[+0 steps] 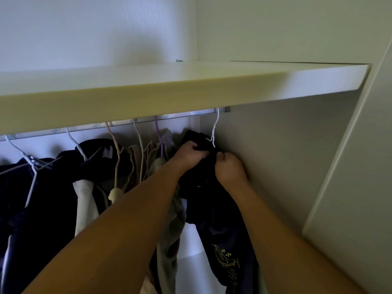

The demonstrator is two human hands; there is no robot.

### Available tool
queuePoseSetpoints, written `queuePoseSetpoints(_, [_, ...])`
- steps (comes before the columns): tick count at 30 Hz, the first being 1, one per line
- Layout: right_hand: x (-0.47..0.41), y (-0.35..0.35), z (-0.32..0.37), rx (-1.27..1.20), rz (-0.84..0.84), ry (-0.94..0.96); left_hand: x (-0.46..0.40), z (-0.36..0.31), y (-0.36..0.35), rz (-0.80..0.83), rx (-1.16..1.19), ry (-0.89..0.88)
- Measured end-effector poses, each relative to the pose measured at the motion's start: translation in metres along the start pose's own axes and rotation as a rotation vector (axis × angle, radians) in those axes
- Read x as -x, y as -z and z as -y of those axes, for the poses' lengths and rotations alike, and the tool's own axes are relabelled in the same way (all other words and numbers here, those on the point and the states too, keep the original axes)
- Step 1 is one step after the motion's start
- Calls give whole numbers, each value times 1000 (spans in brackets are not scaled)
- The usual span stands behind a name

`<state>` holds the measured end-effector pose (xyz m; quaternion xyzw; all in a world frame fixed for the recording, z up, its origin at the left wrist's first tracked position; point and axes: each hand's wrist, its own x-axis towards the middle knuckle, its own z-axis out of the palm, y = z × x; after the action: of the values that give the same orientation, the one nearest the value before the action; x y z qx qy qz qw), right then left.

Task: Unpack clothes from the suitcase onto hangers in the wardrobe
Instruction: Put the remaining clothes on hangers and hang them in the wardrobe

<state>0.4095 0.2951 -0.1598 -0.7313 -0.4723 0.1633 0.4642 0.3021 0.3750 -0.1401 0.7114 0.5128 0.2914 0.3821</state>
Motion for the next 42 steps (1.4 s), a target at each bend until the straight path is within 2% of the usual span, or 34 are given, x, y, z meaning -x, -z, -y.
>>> queuePoseSetpoints(3, [-1,1,-1,3,-5,17,1,-5,1,-81,-244,-142])
queuePoseSetpoints(5, [-4,1,-2,-18,-9,8,1,-10,3,-148,-324,-210])
queuePoseSetpoints(8, [-16,5,11,-98,16,21,8,-17,12,-182,-302,-328])
queuePoseSetpoints(11, [-29,16,37,-212,89,-10,17,-19,25,-189,-241,-362])
queuePoseSetpoints(14, [-37,23,51,-288,242,-61,25,-18,32,-163,-150,-378])
queuePoseSetpoints(16, [-36,25,51,-218,318,-86,32,-16,32,-95,-131,-402])
queuePoseSetpoints(19, [-32,27,47,-92,379,-73,42,-3,22,24,-199,-421])
queuePoseSetpoints(22, [-34,26,44,-44,395,-77,49,11,14,50,-205,-442])
queuePoseSetpoints(25, [-32,25,43,-112,379,-109,53,14,7,37,-217,-432])
queuePoseSetpoints(30, [-27,21,42,-191,248,-196,53,12,-4,42,-256,-377])
queuePoseSetpoints(32, [-25,20,40,-245,243,-225,54,13,-5,84,-179,-283])
queuePoseSetpoints(37, [-20,18,40,-185,316,-149,61,16,-5,238,120,-44])
queuePoseSetpoints(40, [-21,15,35,-255,325,-161,58,24,-8,299,169,-6])
queuePoseSetpoints(42, [-21,14,32,-303,325,-158,54,29,-11,236,123,-42])
